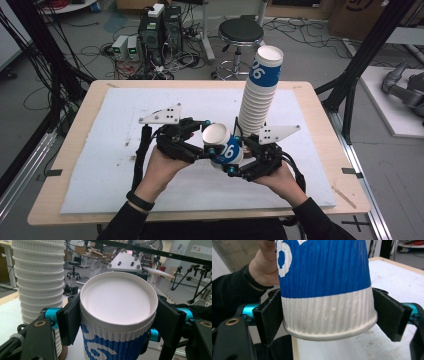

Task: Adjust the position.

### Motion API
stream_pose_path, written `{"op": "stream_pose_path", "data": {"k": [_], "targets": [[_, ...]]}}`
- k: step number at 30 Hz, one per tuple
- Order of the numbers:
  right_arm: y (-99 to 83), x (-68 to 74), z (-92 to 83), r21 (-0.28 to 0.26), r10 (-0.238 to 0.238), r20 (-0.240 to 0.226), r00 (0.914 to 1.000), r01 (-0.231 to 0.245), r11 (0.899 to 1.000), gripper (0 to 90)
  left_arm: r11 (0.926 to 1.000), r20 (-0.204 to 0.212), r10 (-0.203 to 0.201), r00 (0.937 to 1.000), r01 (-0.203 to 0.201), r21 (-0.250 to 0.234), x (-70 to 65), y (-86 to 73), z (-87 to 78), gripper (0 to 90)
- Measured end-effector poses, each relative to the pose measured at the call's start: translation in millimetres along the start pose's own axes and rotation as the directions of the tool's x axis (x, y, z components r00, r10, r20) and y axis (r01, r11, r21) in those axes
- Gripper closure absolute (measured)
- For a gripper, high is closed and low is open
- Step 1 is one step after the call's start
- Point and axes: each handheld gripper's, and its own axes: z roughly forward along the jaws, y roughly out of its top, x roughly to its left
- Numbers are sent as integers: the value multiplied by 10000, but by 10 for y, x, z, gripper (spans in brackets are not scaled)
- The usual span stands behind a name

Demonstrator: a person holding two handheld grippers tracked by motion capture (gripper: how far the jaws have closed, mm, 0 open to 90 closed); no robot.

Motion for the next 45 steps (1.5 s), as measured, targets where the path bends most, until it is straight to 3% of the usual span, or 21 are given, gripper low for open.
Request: {"op": "stream_pose_path", "data": {"k": [5,9,13,15,17,19,20,27,30,31,32,33,34,35,37,39,41,45], "targets": [[0,-8,-7,179,-26,-118,9999,28,9998,191,9997,19,-19,10000,19,264,2,3,-8,282],[4,-19,-7,511,-175,-274,9995,189,9985,197,9955,-66,-127,9999,133,939,3,33,-9,225],[16,-22,-11,1080,-289,-362,9989,326,9936,197,9841,-206,-112,9997,147,1772,-5,79,-49,190],[14,-28,-4,1391,-380,-320,9988,421,9894,197,9810,-190,-122,9997,156,1936,-9,87,-52,188],[11,-30,3,1608,-375,-297,9989,418,9861,197,9686,-167,-63,9998,103,2483,-18,95,-39,188],[10,-23,9,1756,-397,-314,9987,447,9834,197,9658,-221,-46,9997,102,2590,-23,92,-30,189],[11,-21,15,1906,-471,-297,9984,519,9803,197,9572,-302,76,9995,15,2895,-24,85,-11,192],[17,-21,9,2254,-551,-258,9981,595,9724,195,9446,-6,266,9996,-249,3274,-20,69,7,292],[23,-22,-3,2061,-533,-228,9983,568,9769,164,9573,22,205,9998,-202,2883,-16,74,0,293],[28,-25,-14,1953,-493,-235,9985,529,9793,162,9573,22,205,9998,-202,2883,-16,74,0,294],[40,-30,-40,1690,-391,-191,9991,417,9847,157,9704,92,201,9998,-218,2407,-8,78,-24,294],[49,-40,-66,1481,-315,-250,9992,349,9884,156,9704,92,201,9998,-218,2407,-8,78,-24,295],[58,-47,-91,1246,-258,-308,9992,294,9918,156,9787,110,273,9996,-290,2033,-2,87,-54,296],[58,-47,-91,1246,-258,-308,9992,294,9918,156,9787,110,273,9996,-290,2033,-2,87,-54,295],[84,-46,-159,591,-137,-266,9996,152,9981,155,9895,149,312,9994,-329,1405,-7,97,-89,296],[91,-43,-180,431,-87,-279,9996,99,9990,155,9914,157,304,9994,-321,1270,-5,96,-97,296],[101,-38,-219,-22,0,-164,9999,0,10000,155,9978,163,184,9997,-194,630,8,77,-121,296],[99,-33,-228,-502,169,-176,9997,-178,9986,155,10000,150,55,9999,-55,26,14,60,-125,296]]}}
